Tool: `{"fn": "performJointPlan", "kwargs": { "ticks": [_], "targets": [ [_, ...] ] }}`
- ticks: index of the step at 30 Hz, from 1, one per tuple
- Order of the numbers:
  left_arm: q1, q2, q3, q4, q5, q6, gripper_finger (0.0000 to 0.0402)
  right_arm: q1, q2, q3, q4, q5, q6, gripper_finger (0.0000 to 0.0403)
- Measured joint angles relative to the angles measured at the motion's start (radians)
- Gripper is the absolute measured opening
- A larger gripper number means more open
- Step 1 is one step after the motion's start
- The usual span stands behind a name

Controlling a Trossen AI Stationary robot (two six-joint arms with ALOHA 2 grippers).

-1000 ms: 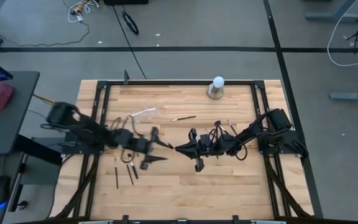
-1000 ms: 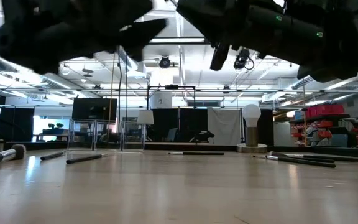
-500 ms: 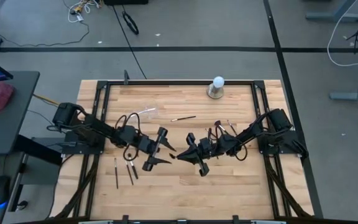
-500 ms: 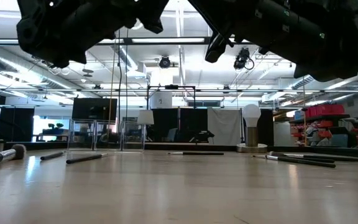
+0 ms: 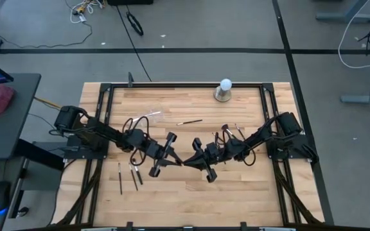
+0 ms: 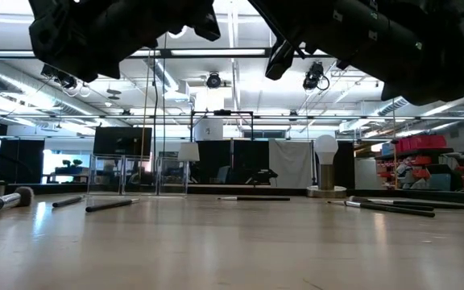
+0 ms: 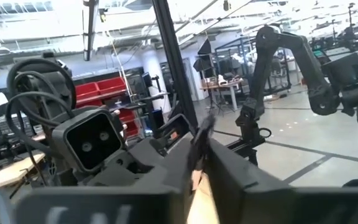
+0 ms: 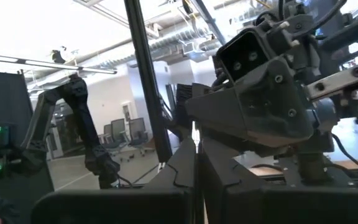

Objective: Put items in baskets/containers
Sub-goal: Put the black eye groomer brush into the right section of the transparent organizer

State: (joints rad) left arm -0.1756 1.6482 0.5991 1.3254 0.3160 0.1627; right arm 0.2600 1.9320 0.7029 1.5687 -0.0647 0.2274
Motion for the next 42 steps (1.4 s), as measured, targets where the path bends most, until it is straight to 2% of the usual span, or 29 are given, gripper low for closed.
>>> {"fn": "performJointPlan", "kwargs": {
  "ticks": [2,6,10,12,14,17,19,21,22,26,32,36,42],
  "targets": [
    [0.001,0.0,0.0,0.0,0.015,-0.017,0.0017,0.0,0.0,0.001,-0.007,0.001,0.0,0.0014],
    [-0.01,-0.02,0.0,-0.033,-0.001,-0.061,0.0018,-0.005,-0.001,0.001,-0.038,-0.004,0.003,0.0039],
    [-0.031,-0.124,-0.001,-0.208,-0.099,-0.079,0.0017,-0.019,-0.036,-0.031,-0.119,-0.001,0.001,0.0083],
    [-0.042,-0.212,0.0,-0.365,-0.212,-0.08,0.0017,-0.025,-0.072,-0.071,-0.182,0.031,0.002,0.0103],
    [-0.05,-0.316,0.001,-0.558,-0.353,-0.082,0.0017,-0.025,-0.114,-0.115,-0.236,0.118,0.012,0.0118],
    [-0.046,-0.459,0.001,-0.811,-0.612,-0.098,0.0017,-0.023,-0.157,-0.172,-0.264,0.246,0.018,0.0128],
    [-0.022,-0.541,0.001,-0.945,-0.768,-0.099,0.0017,-0.017,-0.165,-0.194,-0.269,0.289,0.018,0.0129],
    [0.029,-0.611,0.001,-1.059,-0.862,-0.105,0.0017,-0.016,-0.167,-0.203,-0.267,0.301,0.018,0.0127],
    [0.064,-0.637,0.001,-1.102,-0.874,-0.107,0.0017,-0.015,-0.167,-0.203,-0.267,0.301,0.018,0.0126],
    [0.254,-0.697,0.001,-1.204,-0.824,-0.107,0.0017,-0.014,-0.167,-0.193,-0.278,0.301,0.012,0.0115],
    [0.521,-0.66,0.0,-1.229,-0.518,-0.131,0.0017,-0.014,-0.167,-0.187,-0.278,0.302,-0.003,0.0101],
    [0.606,-0.601,0.0,-1.258,-0.459,-0.128,0.0017,-0.014,-0.167,-0.187,-0.278,0.302,-0.004,0.0096],
    [0.67,-0.496,0.0,-1.262,-0.379,-0.128,0.0019,-0.014,-0.167,-0.187,-0.277,0.302,-0.004,0.0094]
  ]
}}
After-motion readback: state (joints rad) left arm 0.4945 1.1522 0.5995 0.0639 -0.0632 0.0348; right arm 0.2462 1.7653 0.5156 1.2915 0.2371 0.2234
